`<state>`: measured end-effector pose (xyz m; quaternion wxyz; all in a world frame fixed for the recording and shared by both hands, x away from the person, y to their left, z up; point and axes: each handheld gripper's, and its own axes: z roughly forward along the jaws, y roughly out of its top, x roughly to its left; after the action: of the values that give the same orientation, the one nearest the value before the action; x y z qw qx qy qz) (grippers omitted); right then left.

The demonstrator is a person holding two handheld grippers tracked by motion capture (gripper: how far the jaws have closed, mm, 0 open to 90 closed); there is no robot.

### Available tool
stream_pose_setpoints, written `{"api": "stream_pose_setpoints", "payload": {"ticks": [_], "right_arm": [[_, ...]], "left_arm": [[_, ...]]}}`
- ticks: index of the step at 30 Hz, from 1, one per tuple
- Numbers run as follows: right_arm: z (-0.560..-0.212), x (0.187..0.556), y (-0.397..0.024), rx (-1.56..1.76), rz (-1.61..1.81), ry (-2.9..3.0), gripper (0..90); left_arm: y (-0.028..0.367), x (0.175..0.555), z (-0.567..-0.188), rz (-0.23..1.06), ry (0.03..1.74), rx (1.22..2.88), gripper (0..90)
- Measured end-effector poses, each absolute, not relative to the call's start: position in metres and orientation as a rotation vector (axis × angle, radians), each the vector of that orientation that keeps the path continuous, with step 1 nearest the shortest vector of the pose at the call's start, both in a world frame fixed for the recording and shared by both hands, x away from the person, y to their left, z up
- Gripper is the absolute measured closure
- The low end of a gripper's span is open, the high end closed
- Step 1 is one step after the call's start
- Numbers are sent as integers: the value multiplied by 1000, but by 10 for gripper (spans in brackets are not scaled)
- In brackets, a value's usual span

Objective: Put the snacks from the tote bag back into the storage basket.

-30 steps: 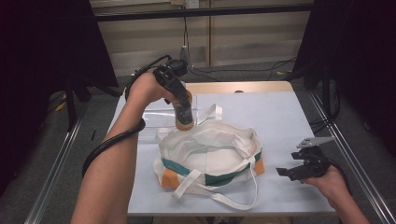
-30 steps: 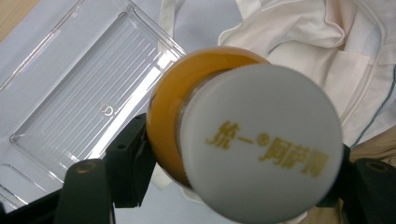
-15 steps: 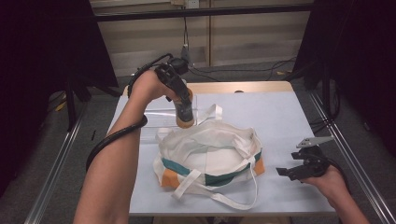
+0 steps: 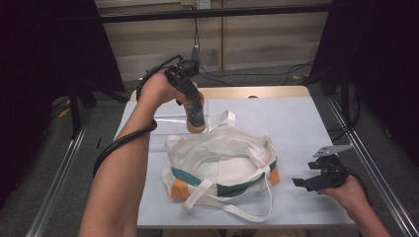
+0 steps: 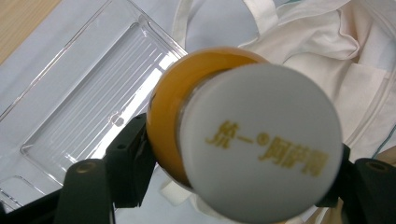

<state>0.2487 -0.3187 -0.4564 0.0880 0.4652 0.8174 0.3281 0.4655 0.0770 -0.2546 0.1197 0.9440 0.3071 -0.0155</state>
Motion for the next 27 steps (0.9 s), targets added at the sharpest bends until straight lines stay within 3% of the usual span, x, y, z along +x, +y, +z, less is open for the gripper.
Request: {"api": "stream_pose_setpoints", "payload": {"ticks": [27], "right_arm": [[-456, 247, -319, 1410, 970, 2422, 59]], "left_arm": [[80, 478, -259, -22, 906, 2755, 308]]}}
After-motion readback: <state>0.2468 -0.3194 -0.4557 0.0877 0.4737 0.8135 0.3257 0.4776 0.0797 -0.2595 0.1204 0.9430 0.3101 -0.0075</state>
